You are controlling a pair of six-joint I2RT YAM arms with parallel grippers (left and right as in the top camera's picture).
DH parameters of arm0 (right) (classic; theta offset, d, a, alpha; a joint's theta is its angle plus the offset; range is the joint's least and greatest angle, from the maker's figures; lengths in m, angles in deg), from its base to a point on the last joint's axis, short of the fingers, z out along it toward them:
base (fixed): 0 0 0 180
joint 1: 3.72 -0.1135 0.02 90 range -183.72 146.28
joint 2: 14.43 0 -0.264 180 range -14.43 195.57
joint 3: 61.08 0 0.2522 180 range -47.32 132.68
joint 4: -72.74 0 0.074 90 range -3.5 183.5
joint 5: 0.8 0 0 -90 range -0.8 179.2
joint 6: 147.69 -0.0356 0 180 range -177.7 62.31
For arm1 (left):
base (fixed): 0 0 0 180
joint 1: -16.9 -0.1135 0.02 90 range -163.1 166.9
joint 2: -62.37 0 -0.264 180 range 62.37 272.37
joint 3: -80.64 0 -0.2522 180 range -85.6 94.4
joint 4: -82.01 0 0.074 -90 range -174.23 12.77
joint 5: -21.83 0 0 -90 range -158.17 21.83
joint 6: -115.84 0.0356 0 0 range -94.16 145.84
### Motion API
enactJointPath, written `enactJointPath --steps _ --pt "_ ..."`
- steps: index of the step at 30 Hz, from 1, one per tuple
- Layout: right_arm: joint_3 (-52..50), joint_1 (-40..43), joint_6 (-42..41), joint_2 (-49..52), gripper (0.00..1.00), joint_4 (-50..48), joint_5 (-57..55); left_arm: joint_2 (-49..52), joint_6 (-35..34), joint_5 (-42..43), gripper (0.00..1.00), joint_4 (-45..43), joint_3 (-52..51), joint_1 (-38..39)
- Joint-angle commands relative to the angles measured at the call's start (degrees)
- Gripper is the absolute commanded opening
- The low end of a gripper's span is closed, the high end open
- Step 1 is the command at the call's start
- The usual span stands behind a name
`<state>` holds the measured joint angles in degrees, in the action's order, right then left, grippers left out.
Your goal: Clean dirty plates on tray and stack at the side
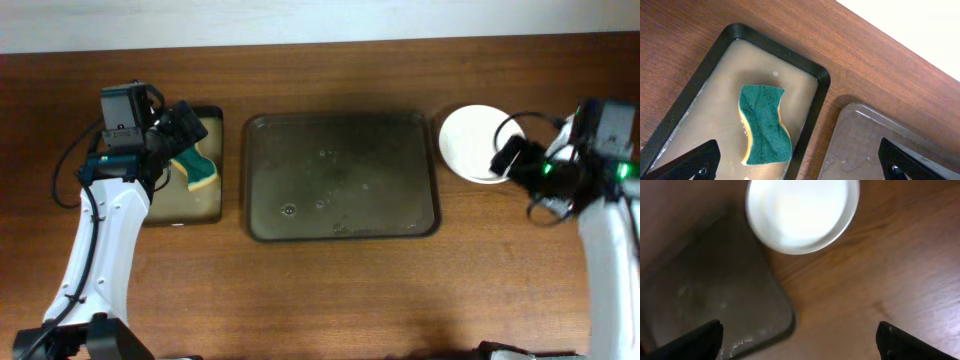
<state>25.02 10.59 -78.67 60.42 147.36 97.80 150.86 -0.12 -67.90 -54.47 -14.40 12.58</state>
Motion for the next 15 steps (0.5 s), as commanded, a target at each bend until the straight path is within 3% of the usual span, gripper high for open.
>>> enactJointPath --steps 1,6,15 --pt "-6.14 -4.85 0.57 -11.39 0.98 1.66 -0.13 0.0 0.37 0.42 0.99 -0.11 0.31 -0.39" --pt "-8.07 -9.14 0.57 -21.46 0.99 16.55 -0.04 0.0 0.37 0.42 0.99 -0.11 0.31 -0.39" --pt "-8.07 -9.09 0.76 -20.98 0.98 17.84 -0.7 0.0 0.37 0.44 0.99 -0.11 0.31 -0.39"
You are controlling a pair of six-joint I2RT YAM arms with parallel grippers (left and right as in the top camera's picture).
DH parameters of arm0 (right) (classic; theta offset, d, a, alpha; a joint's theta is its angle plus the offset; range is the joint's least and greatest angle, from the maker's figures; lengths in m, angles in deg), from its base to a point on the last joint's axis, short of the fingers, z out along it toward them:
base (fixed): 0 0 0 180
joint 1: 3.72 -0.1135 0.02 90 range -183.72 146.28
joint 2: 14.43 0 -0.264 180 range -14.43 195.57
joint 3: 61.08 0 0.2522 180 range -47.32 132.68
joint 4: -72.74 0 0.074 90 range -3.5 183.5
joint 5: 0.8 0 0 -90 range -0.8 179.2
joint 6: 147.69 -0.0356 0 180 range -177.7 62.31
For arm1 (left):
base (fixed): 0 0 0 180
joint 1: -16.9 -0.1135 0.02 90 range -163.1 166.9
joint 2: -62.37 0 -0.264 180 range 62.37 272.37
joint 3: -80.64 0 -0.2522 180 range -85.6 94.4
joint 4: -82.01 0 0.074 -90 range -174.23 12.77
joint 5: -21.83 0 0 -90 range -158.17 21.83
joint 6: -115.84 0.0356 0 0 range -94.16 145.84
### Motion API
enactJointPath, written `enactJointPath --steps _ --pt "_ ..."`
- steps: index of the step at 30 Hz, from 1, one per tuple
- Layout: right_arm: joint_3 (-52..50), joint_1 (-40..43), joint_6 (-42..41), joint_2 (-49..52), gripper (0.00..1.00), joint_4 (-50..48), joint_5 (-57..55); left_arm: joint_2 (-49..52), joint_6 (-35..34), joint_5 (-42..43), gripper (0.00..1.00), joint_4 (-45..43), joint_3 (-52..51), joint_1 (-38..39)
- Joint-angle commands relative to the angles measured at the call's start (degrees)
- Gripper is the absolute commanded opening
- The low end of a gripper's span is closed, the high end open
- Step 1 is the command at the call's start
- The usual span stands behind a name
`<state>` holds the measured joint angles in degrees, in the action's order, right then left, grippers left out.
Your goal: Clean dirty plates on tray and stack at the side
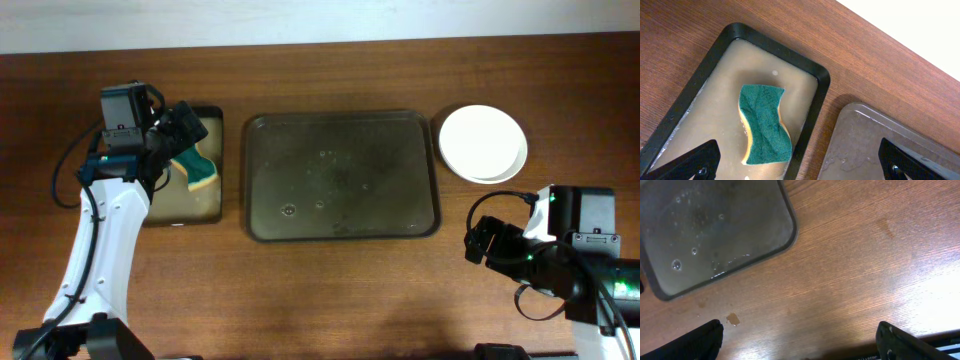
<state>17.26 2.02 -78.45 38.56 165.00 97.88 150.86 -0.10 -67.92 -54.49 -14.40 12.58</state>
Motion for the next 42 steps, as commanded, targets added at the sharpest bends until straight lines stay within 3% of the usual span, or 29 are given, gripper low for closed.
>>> enactJointPath --steps 1,7,14,16,19,26,30,42 --pt "-0.31 -0.52 0.81 1.29 0.98 0.22 -0.72 0.0 0.35 0.44 0.99 -0.09 0.31 -0.39" --pt "-1.75 -0.59 0.81 3.13 0.98 -1.88 -0.28 0.0 0.35 0.44 0.99 -0.09 0.31 -0.39" --pt "-13.53 -3.65 1.05 -18.71 0.98 -18.49 2.91 0.0 0.33 0.46 0.99 -0.09 0.31 -0.39" --pt "-17.55 -5.49 5.62 -25.79 0.98 -22.8 2.97 0.0 0.35 0.44 0.99 -0.07 0.31 -0.39" --pt "-21.46 -6.12 13.07 -31.78 0.98 -24.41 2.95 0.0 0.35 0.44 0.99 -0.09 0.31 -0.39" --pt "-35.54 -6.12 13.46 -44.63 0.98 -46.23 3.78 0.0 0.35 0.44 0.99 -0.09 0.31 -0.39" --pt "-44.61 -6.12 13.46 -48.13 0.98 -58.58 5.73 0.0 0.35 0.44 0.99 -0.09 0.31 -0.39" --pt "-58.71 -6.64 13.49 -52.81 0.98 -75.82 5.68 0.0 0.35 0.46 0.99 -0.09 0.31 -0.39"
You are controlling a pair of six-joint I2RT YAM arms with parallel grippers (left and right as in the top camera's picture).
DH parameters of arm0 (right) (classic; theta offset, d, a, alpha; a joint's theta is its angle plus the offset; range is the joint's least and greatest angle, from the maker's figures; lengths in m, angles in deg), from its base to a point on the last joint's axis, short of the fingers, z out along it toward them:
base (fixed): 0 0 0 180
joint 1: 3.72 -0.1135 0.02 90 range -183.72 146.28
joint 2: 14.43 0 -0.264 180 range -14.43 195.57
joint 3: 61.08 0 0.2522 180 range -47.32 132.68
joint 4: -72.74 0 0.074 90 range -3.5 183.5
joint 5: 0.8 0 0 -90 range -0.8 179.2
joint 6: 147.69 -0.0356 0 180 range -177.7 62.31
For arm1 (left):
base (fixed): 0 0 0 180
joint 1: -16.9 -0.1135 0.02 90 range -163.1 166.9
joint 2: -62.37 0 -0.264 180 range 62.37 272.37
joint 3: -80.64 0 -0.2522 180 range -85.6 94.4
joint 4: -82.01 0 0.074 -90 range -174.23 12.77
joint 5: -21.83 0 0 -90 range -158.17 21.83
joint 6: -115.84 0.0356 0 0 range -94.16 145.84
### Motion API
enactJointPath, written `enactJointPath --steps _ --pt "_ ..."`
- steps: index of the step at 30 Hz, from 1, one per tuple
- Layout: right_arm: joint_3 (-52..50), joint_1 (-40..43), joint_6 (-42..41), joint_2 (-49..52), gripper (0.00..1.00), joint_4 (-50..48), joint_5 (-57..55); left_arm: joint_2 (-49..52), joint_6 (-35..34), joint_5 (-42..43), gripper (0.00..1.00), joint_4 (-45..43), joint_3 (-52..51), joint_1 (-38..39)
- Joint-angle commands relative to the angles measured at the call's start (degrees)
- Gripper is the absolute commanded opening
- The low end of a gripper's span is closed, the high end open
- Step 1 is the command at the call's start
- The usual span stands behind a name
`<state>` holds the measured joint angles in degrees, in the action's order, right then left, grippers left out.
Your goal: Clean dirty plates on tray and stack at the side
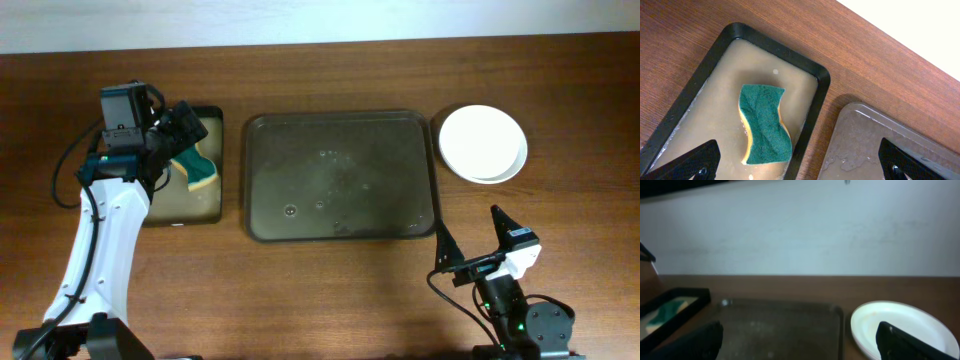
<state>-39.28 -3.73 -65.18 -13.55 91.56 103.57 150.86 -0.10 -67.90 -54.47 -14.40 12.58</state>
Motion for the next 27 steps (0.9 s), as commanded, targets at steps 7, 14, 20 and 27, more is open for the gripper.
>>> enactJointPath --steps 7,14,20,27 --pt "-7.72 -1.11 0.22 -0.7 0.98 -10.91 -1.55 0.0 0.35 0.44 0.99 -0.11 0.31 -0.39" --pt "-7.72 -1.11 0.2 -0.7 0.98 -5.95 -11.82 0.0 0.35 0.42 0.99 -0.11 0.31 -0.39" --pt "-7.72 -1.11 7.56 -0.7 0.98 -0.42 -16.35 0.0 0.33 0.42 0.99 -0.11 0.31 -0.39" --pt "-7.72 -1.79 10.25 -0.7 0.98 -0.42 -15.69 0.0 0.35 0.44 0.99 -0.11 0.31 -0.39"
